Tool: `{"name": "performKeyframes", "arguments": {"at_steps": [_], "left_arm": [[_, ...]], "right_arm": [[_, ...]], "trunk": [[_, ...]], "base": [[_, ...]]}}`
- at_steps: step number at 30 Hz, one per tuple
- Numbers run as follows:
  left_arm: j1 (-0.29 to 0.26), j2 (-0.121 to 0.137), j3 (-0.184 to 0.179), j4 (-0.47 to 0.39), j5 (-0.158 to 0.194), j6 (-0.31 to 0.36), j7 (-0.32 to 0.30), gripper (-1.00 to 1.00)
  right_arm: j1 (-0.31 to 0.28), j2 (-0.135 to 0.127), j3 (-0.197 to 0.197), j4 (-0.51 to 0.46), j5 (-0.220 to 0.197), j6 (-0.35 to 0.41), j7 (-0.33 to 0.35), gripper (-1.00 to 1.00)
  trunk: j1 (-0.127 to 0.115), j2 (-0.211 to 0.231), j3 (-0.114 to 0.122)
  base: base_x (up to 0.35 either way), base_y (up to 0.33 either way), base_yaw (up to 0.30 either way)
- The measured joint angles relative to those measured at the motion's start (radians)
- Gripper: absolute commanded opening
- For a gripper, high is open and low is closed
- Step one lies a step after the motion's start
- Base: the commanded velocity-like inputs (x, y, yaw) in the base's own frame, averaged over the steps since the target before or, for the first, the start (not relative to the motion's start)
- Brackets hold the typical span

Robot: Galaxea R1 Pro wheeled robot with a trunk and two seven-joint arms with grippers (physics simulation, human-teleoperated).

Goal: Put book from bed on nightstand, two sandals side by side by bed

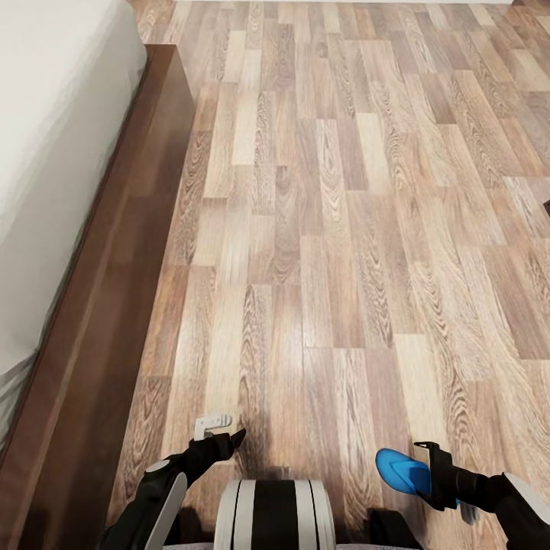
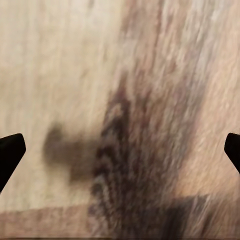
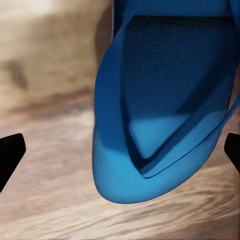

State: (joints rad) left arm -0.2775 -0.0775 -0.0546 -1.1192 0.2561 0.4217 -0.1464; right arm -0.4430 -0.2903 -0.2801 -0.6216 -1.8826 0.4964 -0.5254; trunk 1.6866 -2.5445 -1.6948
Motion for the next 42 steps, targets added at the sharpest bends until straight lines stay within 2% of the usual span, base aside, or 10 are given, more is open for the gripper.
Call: {"name": "performKeyframes", "arguments": {"at_steps": [3, 42], "left_arm": [[0.000, 0.000, 0.000, 0.000, 0.000, 0.000, 0.000, 1.00], [0.000, 0.001, -0.001, -0.001, 0.000, 0.000, 0.000, 1.00]], "right_arm": [[0.000, 0.000, 0.000, 0.000, 0.000, 0.000, 0.000, 1.00], [0.000, 0.000, 0.000, 0.000, 0.000, 0.000, 0.000, 1.00]], "trunk": [[0.001, -0.001, -0.012], [0.001, -0.001, -0.012]], "base": [[0.000, 0.000, 0.000], [0.016, 0.000, 0.000]]}}
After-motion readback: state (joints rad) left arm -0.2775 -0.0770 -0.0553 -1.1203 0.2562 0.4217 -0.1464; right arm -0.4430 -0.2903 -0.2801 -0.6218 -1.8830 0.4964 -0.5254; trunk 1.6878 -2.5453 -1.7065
